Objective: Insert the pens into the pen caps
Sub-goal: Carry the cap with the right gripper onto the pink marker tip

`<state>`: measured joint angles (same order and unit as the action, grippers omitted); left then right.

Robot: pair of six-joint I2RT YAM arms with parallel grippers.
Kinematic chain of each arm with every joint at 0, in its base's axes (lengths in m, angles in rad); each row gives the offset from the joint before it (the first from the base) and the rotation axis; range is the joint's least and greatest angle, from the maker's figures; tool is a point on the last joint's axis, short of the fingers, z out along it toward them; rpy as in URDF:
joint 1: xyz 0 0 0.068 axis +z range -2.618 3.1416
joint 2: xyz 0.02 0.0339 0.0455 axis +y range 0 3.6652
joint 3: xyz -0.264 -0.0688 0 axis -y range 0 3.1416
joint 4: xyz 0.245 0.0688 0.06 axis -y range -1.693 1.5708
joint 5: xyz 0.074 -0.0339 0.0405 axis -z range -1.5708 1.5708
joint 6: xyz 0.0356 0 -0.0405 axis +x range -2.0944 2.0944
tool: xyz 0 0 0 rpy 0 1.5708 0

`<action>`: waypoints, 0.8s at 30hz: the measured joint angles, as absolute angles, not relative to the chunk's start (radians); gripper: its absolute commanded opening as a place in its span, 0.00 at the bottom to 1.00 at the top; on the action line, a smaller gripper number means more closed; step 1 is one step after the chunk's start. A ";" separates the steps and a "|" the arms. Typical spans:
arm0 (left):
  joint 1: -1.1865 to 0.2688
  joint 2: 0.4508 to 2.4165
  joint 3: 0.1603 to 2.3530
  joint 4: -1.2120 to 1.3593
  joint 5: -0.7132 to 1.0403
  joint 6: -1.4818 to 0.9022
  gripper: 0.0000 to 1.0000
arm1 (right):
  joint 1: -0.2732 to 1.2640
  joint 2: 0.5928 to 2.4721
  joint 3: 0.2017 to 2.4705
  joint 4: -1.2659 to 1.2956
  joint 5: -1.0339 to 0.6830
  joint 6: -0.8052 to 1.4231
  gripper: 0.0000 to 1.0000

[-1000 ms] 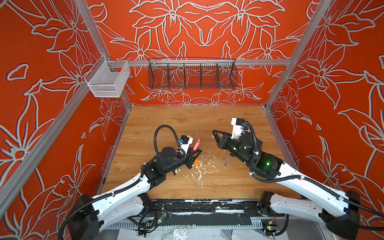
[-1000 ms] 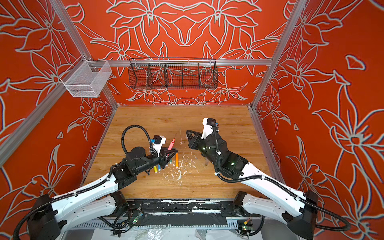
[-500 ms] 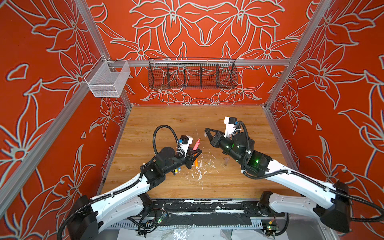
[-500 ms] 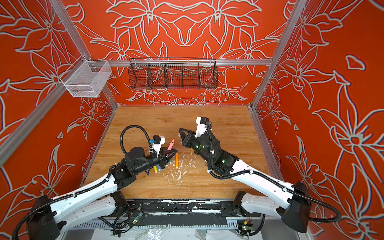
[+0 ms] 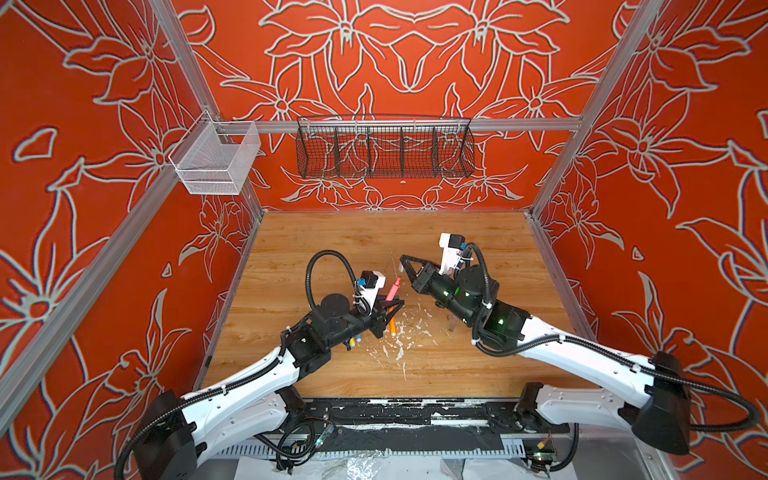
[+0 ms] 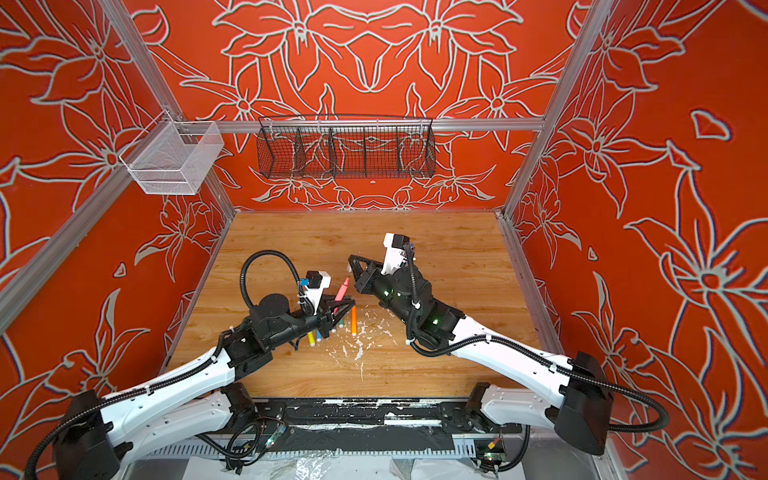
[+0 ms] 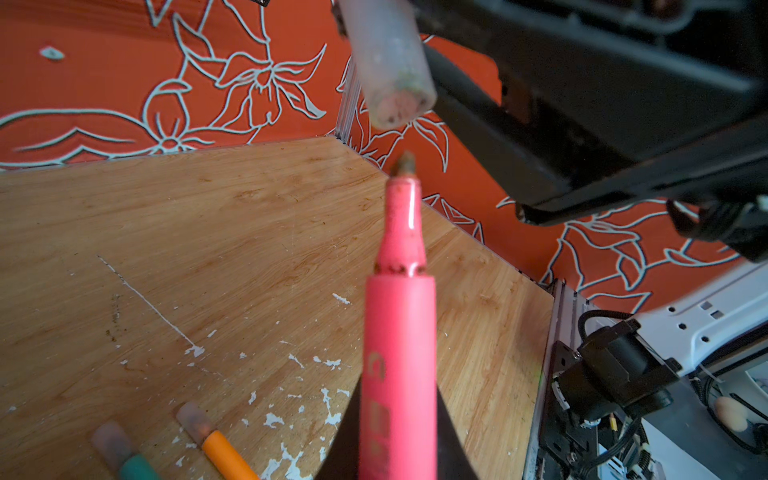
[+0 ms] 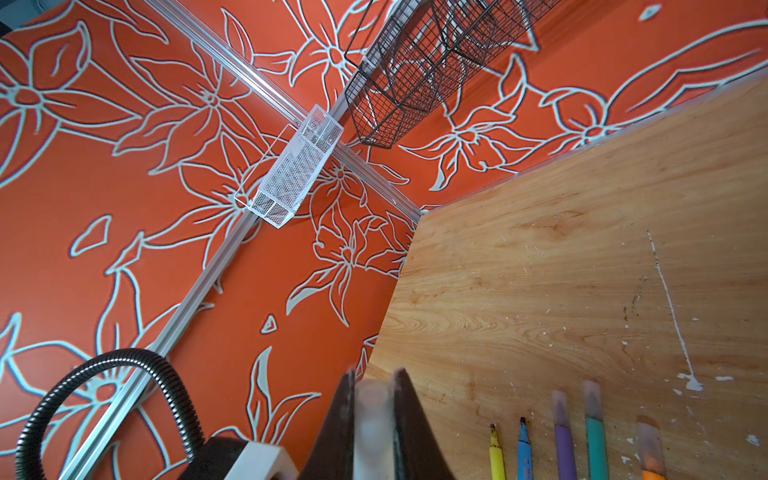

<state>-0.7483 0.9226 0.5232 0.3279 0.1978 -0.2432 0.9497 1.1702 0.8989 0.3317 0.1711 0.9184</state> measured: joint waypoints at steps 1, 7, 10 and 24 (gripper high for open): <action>-0.748 0.923 0.523 0.328 0.196 -0.243 0.00 | 0.953 1.170 0.896 0.335 0.171 0.920 0.00; -0.748 0.921 0.523 0.328 0.193 -0.243 0.00 | 0.964 1.171 0.879 0.353 0.172 0.923 0.00; -0.748 0.918 0.523 0.328 0.184 -0.244 0.00 | 0.964 1.171 0.870 0.358 0.172 0.924 0.00; -0.744 0.912 0.523 0.325 0.168 -0.282 0.00 | 1.007 1.196 0.855 0.406 0.208 0.923 0.00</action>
<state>-0.7444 0.9119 0.5228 0.3252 0.1680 -0.2825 1.0073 1.1961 0.8547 0.4061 0.2077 0.9234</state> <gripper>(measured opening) 0.153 0.161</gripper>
